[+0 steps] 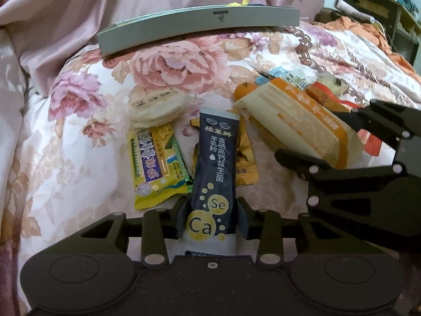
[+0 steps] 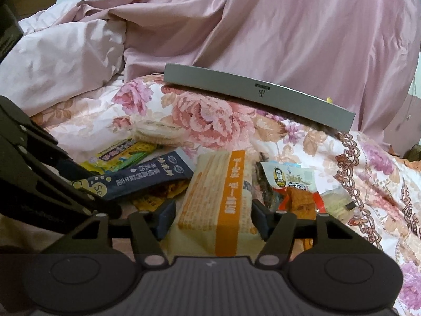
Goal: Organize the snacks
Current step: 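Lift the blue sachet with the left tool while the right tool grasps the cream cake bar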
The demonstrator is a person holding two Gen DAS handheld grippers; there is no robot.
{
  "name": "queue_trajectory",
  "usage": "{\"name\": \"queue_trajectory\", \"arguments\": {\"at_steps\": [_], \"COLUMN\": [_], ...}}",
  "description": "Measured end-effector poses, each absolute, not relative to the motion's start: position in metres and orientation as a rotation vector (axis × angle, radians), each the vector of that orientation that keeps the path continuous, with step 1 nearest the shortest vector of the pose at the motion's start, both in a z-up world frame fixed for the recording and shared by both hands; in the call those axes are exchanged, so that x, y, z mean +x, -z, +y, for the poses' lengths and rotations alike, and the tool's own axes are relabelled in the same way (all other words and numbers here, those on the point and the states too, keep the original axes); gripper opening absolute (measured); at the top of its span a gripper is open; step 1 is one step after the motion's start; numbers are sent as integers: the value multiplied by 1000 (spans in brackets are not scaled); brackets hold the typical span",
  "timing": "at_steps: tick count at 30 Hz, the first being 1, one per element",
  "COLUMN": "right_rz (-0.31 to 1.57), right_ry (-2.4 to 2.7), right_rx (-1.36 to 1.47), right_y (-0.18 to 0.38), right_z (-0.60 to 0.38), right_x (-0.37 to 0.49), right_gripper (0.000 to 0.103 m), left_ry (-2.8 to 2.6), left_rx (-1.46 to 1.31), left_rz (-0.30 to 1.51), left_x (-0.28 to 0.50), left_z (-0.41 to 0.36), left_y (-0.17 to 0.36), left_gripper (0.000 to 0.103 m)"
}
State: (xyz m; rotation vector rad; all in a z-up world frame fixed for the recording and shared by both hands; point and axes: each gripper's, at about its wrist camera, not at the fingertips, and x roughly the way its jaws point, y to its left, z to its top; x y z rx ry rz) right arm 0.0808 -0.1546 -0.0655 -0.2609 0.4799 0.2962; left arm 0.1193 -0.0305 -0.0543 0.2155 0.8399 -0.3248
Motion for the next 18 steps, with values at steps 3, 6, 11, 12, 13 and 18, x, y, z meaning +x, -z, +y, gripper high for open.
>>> {"name": "queue_trajectory", "arguments": {"at_steps": [3, 6, 11, 12, 13, 18], "right_rz": [474, 462, 386, 372, 360, 264], "right_ry": [-293, -291, -276, -271, -269, -235], "right_rx": [-267, -303, -459, -482, -504, -610], "right_y": [65, 63, 63, 63, 63, 62], "right_z": [-155, -154, -145, -144, -142, -137], "right_x": [79, 76, 63, 61, 60, 50], "right_gripper": [60, 57, 55, 55, 54, 54], "left_ry": [333, 333, 350, 352, 355, 357], "left_rx": [219, 226, 277, 286, 291, 297], "left_rz": [837, 830, 772, 760, 750, 690], "left_x": [117, 114, 104, 102, 101, 90], "left_z": [-29, -30, -37, -38, -39, -40], "left_y": [53, 52, 46, 45, 44, 35], "left_gripper": [37, 34, 32, 32, 32, 32]}}
